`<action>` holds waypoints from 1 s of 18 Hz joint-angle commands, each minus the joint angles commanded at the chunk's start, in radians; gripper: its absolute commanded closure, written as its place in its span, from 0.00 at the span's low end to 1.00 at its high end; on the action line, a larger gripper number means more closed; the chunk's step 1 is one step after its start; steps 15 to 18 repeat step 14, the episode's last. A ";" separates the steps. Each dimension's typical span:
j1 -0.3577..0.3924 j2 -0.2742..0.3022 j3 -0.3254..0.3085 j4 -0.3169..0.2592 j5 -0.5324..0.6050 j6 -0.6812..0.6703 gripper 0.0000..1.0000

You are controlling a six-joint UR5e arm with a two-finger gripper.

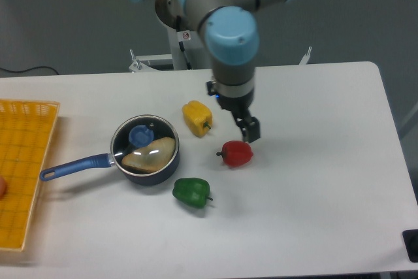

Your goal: Close the pot lid

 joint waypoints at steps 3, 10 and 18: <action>0.031 -0.020 0.006 0.000 -0.009 0.034 0.00; 0.081 -0.046 0.025 -0.002 -0.051 0.060 0.00; 0.100 -0.048 0.026 -0.002 -0.051 0.090 0.00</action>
